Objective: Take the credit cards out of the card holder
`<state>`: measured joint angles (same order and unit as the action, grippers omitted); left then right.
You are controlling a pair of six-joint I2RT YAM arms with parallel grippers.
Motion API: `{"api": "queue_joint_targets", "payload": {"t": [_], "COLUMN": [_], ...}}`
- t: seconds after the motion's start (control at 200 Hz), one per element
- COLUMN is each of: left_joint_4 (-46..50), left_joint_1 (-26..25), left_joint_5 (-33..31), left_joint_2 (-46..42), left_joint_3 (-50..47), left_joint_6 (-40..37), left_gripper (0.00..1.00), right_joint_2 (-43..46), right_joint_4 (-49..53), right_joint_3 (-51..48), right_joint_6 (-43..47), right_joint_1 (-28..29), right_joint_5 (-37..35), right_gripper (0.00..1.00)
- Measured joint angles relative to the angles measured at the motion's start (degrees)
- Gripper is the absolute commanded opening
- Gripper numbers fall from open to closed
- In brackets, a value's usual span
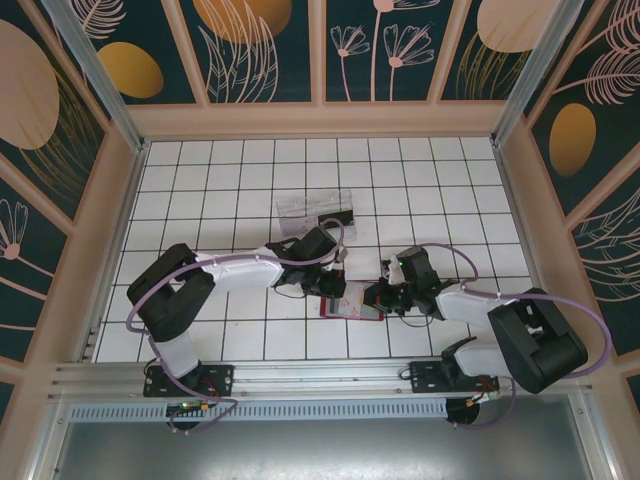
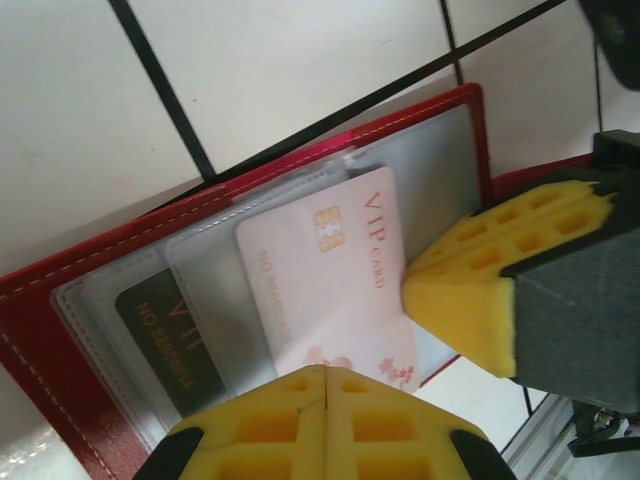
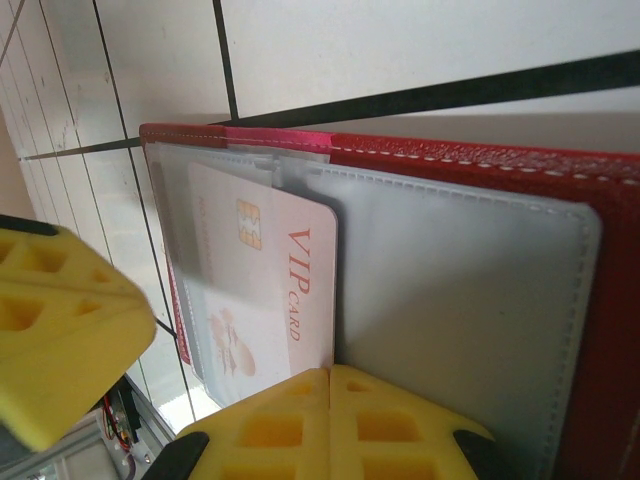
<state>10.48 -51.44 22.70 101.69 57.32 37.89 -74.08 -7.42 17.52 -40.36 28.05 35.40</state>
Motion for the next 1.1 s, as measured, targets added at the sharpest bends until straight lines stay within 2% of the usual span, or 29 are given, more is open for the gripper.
{"api": "queue_joint_targets", "payload": {"t": [0.25,0.465,0.515,0.831,1.101], "left_joint_4": [0.09,0.44,0.44,0.44,0.48], "left_joint_1": [0.0,0.0,0.0,0.0,0.0], "left_joint_5": [-0.87,-1.77,-1.79,-1.9,-1.92], "left_joint_2": [0.94,1.99,1.99,2.01,2.01], "left_joint_3": [-0.44,-0.44,-0.44,-0.44,-0.44], "left_joint_6": [-0.07,-0.28,-0.31,-0.33,-0.76], "left_gripper": [0.0,0.0,0.0,0.0,0.0], "right_joint_2": [0.0,0.04,0.07,-1.29,-3.43], "right_joint_4": [0.0,-0.35,-0.83,-4.39,-8.02], "right_joint_3": [0.0,0.0,0.0,0.0,-0.66], "right_joint_6": [0.0,-0.24,-0.22,-1.18,-2.4], "right_joint_1": [0.0,0.0,0.0,0.0,-0.07], "right_joint_5": [0.02,0.52,0.94,1.44,2.62], "right_gripper": [0.06,0.22,0.23,0.23,0.14]}}
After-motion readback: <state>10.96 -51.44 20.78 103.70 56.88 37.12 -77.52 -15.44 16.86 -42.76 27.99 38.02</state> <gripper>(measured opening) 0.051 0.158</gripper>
